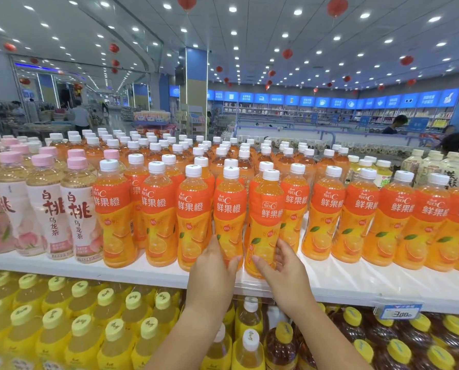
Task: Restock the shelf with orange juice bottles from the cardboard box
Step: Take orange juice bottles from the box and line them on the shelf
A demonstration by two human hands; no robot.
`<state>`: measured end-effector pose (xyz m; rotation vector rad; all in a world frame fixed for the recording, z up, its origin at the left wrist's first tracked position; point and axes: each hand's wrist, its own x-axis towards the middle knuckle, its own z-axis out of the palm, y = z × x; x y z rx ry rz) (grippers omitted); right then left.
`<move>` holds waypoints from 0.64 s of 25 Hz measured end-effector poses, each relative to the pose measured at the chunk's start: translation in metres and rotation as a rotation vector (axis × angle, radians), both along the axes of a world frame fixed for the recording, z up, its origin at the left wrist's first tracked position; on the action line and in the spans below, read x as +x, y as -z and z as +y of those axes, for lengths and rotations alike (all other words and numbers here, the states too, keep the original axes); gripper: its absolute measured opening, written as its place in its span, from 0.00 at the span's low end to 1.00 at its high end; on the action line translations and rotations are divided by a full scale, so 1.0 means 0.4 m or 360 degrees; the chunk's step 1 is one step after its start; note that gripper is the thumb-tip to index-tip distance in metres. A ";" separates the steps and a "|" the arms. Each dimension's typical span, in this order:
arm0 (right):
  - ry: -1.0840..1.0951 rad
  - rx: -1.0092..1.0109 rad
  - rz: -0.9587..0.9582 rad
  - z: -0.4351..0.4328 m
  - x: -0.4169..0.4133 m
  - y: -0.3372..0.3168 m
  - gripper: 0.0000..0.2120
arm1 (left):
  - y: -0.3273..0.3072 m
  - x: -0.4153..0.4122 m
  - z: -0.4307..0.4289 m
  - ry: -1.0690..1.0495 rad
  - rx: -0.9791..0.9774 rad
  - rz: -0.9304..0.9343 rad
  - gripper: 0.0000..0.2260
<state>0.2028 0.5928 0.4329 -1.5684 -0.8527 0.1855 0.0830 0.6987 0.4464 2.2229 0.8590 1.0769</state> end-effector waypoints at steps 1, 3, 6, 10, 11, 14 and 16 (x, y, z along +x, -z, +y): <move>-0.0001 -0.0006 0.0008 -0.001 -0.001 -0.001 0.22 | 0.005 0.000 -0.001 0.0009 -0.0002 -0.0013 0.25; -0.0004 -0.0013 0.0024 -0.001 -0.002 -0.003 0.21 | 0.011 -0.001 -0.003 0.0029 -0.0007 -0.0046 0.26; -0.0016 -0.0015 0.0035 -0.003 -0.005 -0.006 0.20 | 0.014 -0.002 -0.002 0.0054 0.0000 -0.0074 0.25; 0.0000 -0.0046 0.0034 -0.004 -0.006 -0.009 0.18 | 0.013 -0.001 0.000 0.0046 0.0007 -0.0067 0.26; 0.0007 -0.0052 0.0033 -0.004 -0.007 -0.009 0.18 | 0.012 0.000 0.000 0.0052 0.0008 -0.0075 0.25; 0.0045 -0.0061 0.0030 -0.005 -0.010 -0.009 0.20 | 0.007 -0.001 -0.006 0.0074 0.0007 -0.0082 0.25; 0.0050 -0.0073 0.0031 -0.005 -0.014 -0.014 0.22 | 0.006 -0.002 -0.004 0.0079 -0.0014 -0.0070 0.26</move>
